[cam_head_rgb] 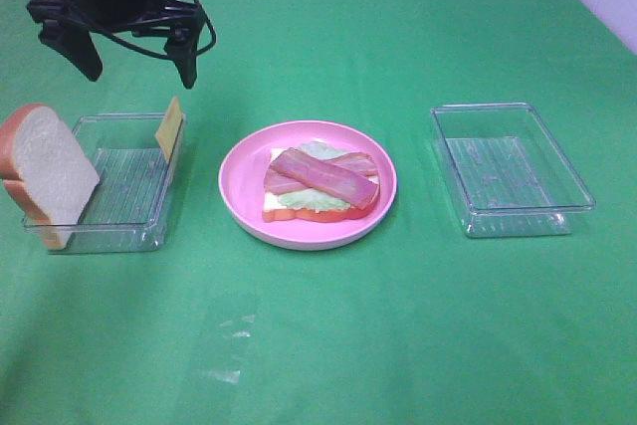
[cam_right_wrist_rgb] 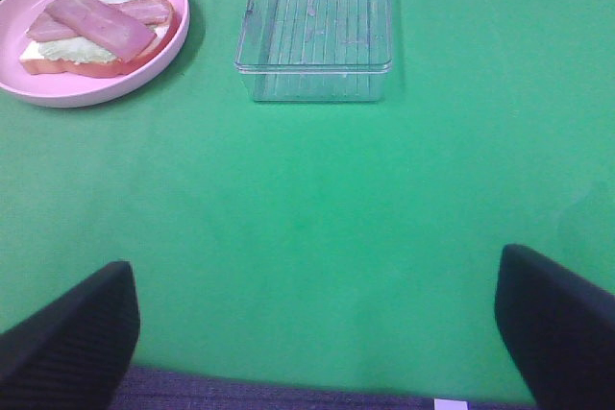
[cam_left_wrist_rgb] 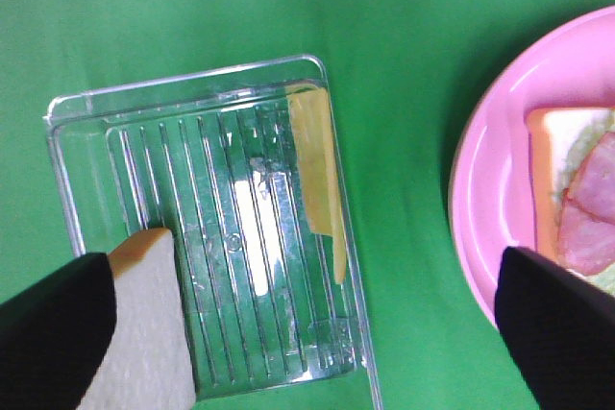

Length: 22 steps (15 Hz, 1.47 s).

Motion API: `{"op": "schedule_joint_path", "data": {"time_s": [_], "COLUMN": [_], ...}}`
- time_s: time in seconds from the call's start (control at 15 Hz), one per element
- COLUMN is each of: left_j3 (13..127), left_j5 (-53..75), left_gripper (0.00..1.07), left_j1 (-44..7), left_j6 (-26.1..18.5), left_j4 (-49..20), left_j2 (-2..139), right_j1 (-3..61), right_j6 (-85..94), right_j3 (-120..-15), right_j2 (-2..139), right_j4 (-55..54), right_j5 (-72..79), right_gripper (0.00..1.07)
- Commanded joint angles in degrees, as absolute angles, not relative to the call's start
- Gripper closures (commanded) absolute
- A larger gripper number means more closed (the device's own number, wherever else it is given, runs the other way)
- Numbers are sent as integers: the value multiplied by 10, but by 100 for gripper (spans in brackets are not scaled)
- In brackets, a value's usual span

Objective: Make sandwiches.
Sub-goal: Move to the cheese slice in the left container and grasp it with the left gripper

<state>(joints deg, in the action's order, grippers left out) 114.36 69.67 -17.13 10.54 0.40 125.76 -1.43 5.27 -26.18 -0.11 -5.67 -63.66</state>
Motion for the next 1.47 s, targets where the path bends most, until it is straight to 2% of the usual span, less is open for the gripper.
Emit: {"op": "schedule_joint_path", "data": {"time_s": [0.07,0.4,0.53,0.73,0.8,1.27,1.4,1.47], "left_j3": [1142,1148,1148,1148,1148,1148,1148,1148], "left_j5": [696,669,669,672,672,670,670,670], "left_gripper": [6,9,18,61,69,70,79,92], "left_j1": [-173,-175,-175,-175,-175,-175,-175,-175], "left_j6": [112,111,110,110,111,112,112,112], "left_j4": [-19,-23,-23,-22,-22,-24,-24,-23], "left_j2": [1293,1337,1337,1337,1337,1337,1337,1337], "right_j1": [-15,-15,-15,-15,-15,-15,-15,-15], "right_j6": [53,53,53,53,53,53,53,53], "right_j3": [-260,-260,-260,-260,-260,-260,-260,-260], "right_j2": [-19,-19,-19,-19,-19,-19,-19,-19], "right_j4": [-58,-58,-58,-58,-58,-58,-58,-58], "right_j5": [-635,-635,-635,-635,-635,-635,-635,-635], "right_gripper": [11,11,11,11,11,11,11,11]}}
